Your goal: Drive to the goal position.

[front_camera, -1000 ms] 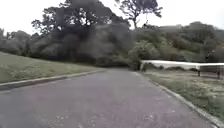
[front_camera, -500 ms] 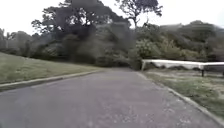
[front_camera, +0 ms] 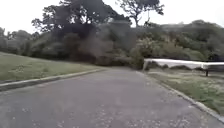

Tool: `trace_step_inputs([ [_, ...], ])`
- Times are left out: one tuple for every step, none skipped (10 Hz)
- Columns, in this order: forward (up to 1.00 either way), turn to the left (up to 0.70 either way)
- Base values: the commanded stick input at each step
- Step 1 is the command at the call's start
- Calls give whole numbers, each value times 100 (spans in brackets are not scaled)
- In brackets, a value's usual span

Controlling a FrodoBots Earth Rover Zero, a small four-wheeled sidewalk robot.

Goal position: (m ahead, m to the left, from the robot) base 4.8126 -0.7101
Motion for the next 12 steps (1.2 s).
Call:
trace_step_inputs([
  [70, 0],
  [70, 0],
  [70, 0],
  [70, 0],
  [70, 0],
  [70, 0],
  [70, 0],
  [70, 0],
  [70, -10],
  [70, -23],
  [70, -27],
  [70, -27],
])
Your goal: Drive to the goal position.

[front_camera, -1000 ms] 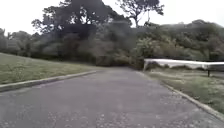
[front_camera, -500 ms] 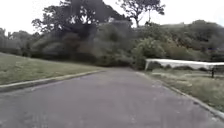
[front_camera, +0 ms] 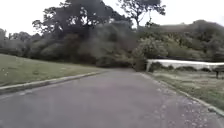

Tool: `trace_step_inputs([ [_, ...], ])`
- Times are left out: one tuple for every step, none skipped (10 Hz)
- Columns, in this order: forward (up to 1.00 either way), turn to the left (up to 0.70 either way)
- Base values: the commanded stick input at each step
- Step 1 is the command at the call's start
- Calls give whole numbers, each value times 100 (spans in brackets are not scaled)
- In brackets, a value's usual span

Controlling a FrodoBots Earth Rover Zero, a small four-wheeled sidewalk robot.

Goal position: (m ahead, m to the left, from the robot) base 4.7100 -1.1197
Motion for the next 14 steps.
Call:
trace_step_inputs([
  [70, 0],
  [70, 0],
  [70, 0],
  [70, 0],
  [70, 0],
  [70, 0],
  [70, 0],
  [70, -5],
  [70, -18],
  [70, -27],
  [70, -27],
  [70, -27],
  [70, 0],
  [70, 0],
])
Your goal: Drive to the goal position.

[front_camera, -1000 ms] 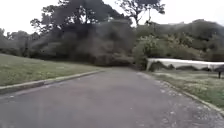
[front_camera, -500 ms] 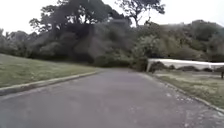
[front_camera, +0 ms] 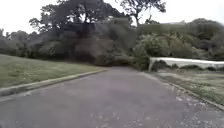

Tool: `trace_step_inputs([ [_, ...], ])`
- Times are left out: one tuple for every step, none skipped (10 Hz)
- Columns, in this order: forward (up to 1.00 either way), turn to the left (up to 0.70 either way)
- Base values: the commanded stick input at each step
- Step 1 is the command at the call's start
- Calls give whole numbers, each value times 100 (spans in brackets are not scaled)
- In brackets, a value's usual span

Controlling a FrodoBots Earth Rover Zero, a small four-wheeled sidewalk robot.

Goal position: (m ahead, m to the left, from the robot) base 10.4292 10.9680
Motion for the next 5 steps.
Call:
trace_step_inputs([
  [70, 0],
  [70, 0],
  [70, 0],
  [70, 0],
  [70, 0],
])
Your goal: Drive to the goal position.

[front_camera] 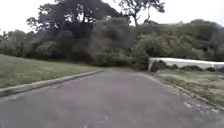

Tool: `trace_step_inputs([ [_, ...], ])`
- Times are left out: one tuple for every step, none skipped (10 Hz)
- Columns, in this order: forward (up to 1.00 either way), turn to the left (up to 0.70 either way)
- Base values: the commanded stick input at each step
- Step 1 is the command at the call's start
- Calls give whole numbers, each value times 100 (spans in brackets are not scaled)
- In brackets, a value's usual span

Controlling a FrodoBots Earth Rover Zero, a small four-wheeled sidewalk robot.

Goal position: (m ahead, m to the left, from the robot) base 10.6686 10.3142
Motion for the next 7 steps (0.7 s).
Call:
trace_step_inputs([
  [70, 0],
  [70, 0],
  [70, 0],
  [70, 0],
  [70, 0],
  [70, 0],
  [70, 0],
])
